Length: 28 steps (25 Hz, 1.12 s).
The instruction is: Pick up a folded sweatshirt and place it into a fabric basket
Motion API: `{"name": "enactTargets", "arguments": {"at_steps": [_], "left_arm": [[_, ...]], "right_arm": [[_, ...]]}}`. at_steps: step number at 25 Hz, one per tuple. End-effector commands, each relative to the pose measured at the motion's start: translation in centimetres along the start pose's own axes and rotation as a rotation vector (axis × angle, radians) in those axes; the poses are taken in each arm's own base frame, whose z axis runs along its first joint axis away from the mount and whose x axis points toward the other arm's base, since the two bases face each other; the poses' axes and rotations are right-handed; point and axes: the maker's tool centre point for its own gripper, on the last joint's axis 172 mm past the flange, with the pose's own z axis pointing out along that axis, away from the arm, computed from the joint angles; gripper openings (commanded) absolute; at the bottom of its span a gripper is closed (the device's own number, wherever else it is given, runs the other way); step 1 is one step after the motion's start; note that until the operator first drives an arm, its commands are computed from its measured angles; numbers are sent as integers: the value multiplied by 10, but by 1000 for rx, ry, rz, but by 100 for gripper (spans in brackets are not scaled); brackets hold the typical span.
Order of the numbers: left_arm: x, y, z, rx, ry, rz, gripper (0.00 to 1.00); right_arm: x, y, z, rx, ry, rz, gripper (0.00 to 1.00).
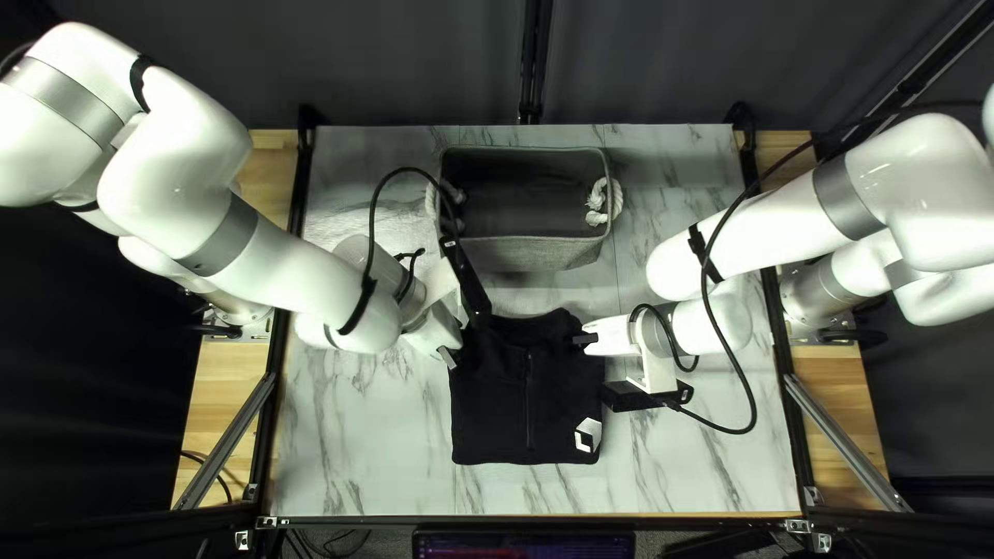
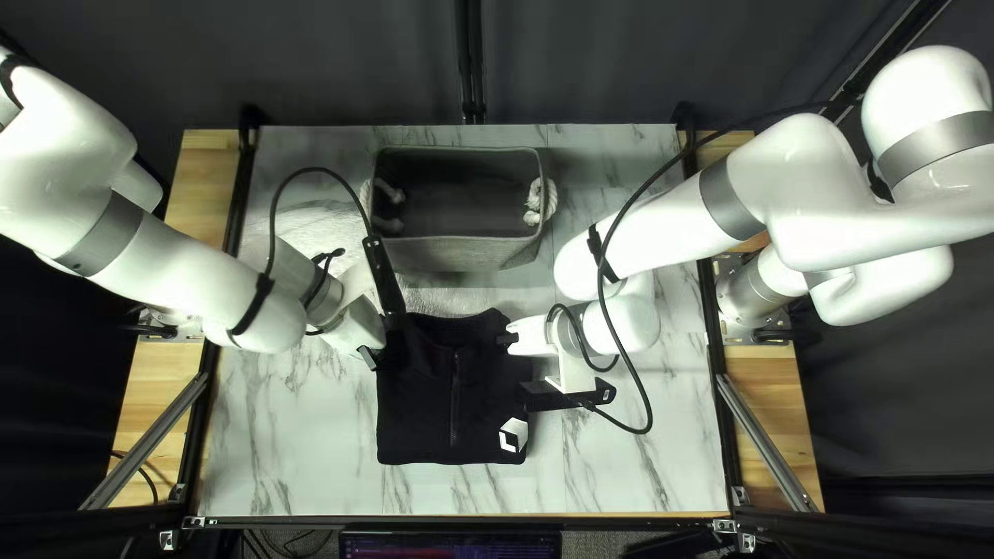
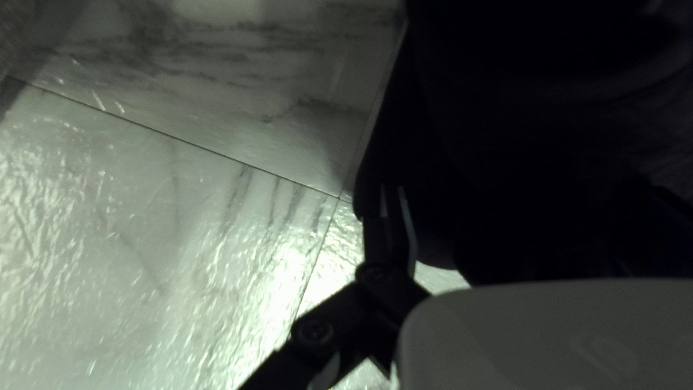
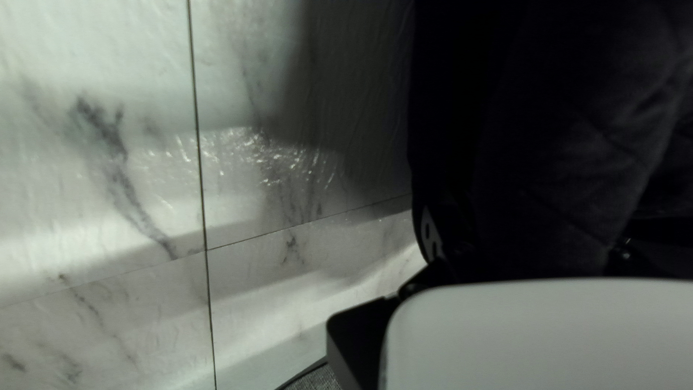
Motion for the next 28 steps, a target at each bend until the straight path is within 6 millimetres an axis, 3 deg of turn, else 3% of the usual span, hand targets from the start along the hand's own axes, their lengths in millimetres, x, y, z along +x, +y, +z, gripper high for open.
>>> {"name": "enactTargets", "arguments": {"at_steps": [1,28], "left_arm": [[5,-1,3,11,-1,9,100],[1,3,11,16,-32,9,100]], "right_arm": [[-1,-1,0,1,1,4,0],[0,-2,-2,2,-5,4,0]]}}
